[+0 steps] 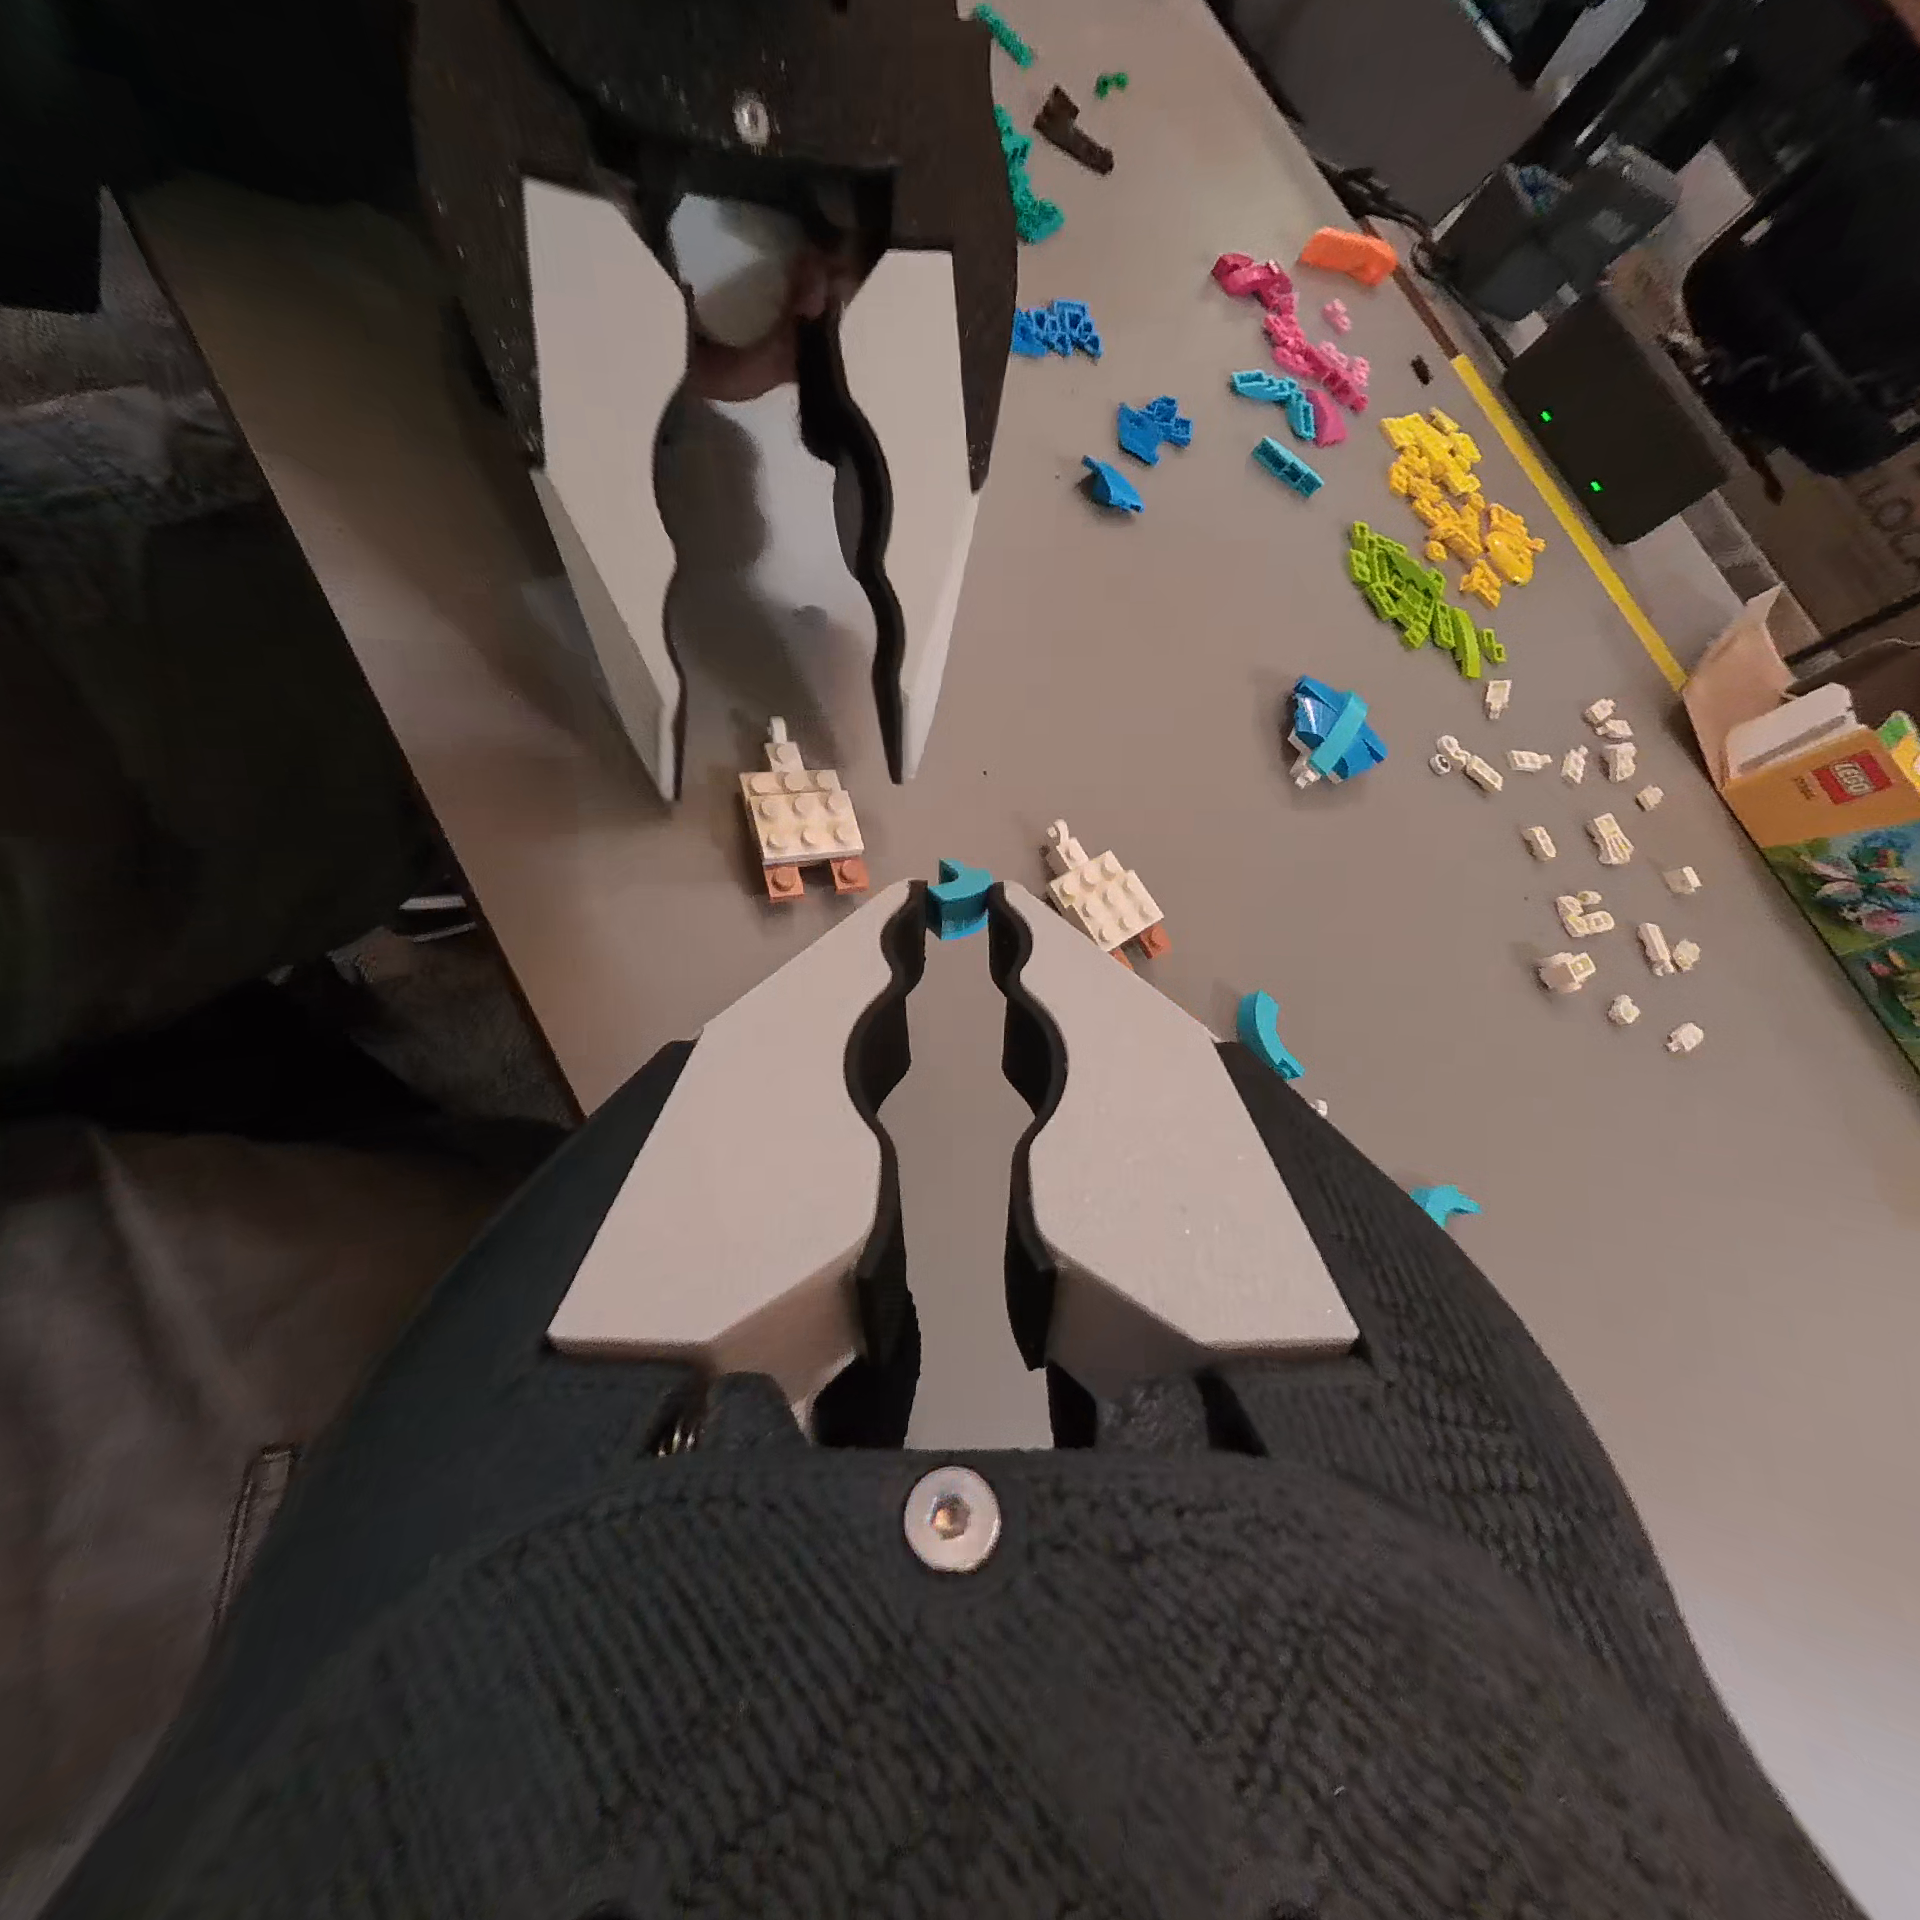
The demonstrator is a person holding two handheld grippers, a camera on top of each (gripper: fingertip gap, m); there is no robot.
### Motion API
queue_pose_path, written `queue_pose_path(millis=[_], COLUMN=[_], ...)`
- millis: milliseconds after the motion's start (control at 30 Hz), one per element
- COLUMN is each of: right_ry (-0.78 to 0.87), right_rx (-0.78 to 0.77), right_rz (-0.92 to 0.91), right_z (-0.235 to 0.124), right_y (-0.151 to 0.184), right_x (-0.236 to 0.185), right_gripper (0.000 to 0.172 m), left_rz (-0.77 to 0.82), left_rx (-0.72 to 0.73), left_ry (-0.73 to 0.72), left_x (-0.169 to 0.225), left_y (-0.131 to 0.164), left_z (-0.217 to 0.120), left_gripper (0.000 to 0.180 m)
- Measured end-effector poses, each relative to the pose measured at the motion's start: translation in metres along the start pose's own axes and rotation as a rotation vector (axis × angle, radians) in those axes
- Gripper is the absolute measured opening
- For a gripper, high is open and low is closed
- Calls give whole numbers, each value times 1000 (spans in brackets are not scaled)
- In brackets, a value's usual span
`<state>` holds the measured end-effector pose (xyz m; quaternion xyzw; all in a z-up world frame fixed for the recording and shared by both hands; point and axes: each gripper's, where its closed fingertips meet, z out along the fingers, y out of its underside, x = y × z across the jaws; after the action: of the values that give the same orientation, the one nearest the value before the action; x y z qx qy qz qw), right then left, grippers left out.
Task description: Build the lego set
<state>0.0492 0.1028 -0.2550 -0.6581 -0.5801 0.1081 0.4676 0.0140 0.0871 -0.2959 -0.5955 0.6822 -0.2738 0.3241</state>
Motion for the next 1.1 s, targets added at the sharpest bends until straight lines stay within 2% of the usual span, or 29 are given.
queue_pose_path(millis=[33,267,467,633,700,833,1100], right_ry=[5,8,-11,-65,-87,-114,-135], right_rx=[13,100,182,342,402,408,406], right_rz=[1,-25,-132,-214,-233,-299,-352], right_z=[0,0,-2,-16,-24,-25,-24], right_y=[0,-6,-10,-40,-53,-61,-64], right_x=[0,-2,-8,-13,-13,-16,-25], right_gripper=[11,11,11,11,11,11,11], left_rz=[1,-43,-148,-419,-459,-532,-567], left_rx=[-11,-8,2,283,317,418,456], left_ry=[-14,-9,-12,299,354,487,609], left_x=[-2,-2,-12,4,5,11,21], left_y=[1,-1,1,-38,-40,-53,-56], left_z=[2,9,5,-25,-30,-41,-47], left_gripper=[49,23,23,23,23,23,23])
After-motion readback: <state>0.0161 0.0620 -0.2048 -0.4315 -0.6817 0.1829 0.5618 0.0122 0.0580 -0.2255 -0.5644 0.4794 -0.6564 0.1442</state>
